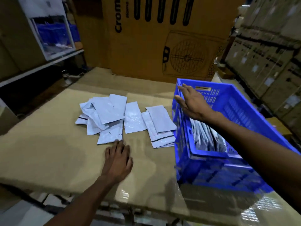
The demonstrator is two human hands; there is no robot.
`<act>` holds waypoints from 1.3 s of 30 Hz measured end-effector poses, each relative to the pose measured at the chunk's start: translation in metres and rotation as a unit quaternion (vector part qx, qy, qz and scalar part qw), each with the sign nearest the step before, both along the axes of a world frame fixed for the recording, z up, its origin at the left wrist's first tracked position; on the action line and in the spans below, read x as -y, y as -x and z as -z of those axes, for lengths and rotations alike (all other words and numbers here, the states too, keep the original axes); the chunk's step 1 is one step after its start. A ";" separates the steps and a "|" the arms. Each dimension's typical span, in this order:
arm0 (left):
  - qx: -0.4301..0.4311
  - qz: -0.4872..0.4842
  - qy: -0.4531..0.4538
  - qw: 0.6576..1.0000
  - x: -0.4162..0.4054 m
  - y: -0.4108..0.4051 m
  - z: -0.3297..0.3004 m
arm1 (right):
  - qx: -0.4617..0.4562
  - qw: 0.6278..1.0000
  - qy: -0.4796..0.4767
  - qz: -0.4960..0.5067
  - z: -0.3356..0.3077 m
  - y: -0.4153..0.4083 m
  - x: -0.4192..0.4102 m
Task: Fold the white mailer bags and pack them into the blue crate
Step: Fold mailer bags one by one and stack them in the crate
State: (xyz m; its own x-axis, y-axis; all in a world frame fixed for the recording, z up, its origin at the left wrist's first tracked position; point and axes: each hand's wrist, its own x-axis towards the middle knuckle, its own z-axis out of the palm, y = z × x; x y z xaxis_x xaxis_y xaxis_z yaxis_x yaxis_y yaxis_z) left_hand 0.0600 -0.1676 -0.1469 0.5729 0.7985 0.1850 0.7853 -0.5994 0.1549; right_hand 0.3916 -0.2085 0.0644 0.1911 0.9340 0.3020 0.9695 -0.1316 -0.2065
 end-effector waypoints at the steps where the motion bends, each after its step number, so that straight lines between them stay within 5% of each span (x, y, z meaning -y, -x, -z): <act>1: -0.001 -0.009 -0.002 1.000 -0.003 0.010 -0.001 | 0.015 1.000 0.002 -0.008 -0.003 0.012 -0.010; 5: 0.006 -0.029 0.019 0.999 -0.012 0.029 0.001 | 0.093 0.993 0.057 -0.038 -0.006 0.061 -0.054; 14: -0.025 -0.036 0.046 0.998 -0.018 0.023 0.001 | 0.002 0.979 0.200 0.041 0.116 0.129 -0.097; 19: -0.035 -0.032 0.055 0.997 -0.019 0.019 0.004 | -0.038 0.962 0.186 0.196 0.174 0.102 -0.092; 25: -0.027 -0.026 0.063 0.997 -0.018 0.019 0.001 | -0.109 0.953 0.144 0.243 0.185 0.092 -0.088; 32: -0.014 -0.027 0.053 0.998 -0.017 0.019 0.000 | -0.068 0.981 0.023 0.181 0.170 0.114 -0.065; 39: 0.051 -0.037 -0.112 0.992 -0.010 0.024 -0.007 | -0.011 0.998 -0.045 -0.042 0.209 0.189 0.023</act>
